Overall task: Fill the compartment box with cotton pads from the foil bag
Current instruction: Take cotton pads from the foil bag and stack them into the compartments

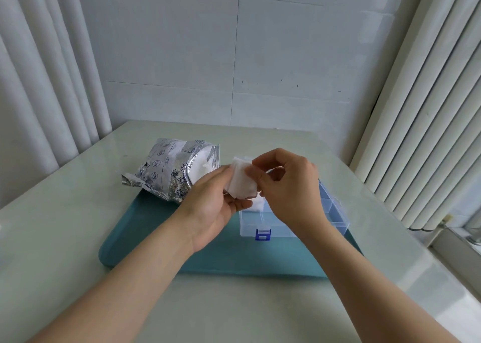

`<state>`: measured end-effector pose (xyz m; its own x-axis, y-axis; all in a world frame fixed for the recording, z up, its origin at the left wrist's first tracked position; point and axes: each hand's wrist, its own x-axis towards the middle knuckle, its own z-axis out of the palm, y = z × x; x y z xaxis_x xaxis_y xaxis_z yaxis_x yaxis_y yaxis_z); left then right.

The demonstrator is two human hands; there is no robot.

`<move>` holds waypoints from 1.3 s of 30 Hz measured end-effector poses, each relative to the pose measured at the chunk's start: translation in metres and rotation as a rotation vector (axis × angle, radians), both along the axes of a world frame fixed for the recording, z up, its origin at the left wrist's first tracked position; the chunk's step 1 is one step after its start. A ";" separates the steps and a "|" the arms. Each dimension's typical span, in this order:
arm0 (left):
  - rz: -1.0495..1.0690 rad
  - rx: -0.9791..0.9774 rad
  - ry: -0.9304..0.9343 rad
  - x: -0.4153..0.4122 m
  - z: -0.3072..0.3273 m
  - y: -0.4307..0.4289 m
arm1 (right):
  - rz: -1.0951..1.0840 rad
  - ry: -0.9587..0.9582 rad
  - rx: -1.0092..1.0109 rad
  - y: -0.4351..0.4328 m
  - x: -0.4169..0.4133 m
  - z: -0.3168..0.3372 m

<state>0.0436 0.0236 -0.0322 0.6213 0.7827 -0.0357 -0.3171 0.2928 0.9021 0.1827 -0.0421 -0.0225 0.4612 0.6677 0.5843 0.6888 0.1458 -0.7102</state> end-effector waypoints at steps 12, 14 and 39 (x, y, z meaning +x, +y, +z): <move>-0.094 -0.048 -0.049 -0.002 -0.001 0.001 | 0.025 0.094 -0.023 -0.001 0.003 0.001; -0.101 -0.054 -0.061 -0.003 -0.003 0.004 | 0.007 0.105 -0.009 0.000 0.000 -0.001; -0.133 0.247 0.093 -0.008 -0.002 0.006 | 0.208 -0.502 -0.059 -0.007 -0.009 -0.012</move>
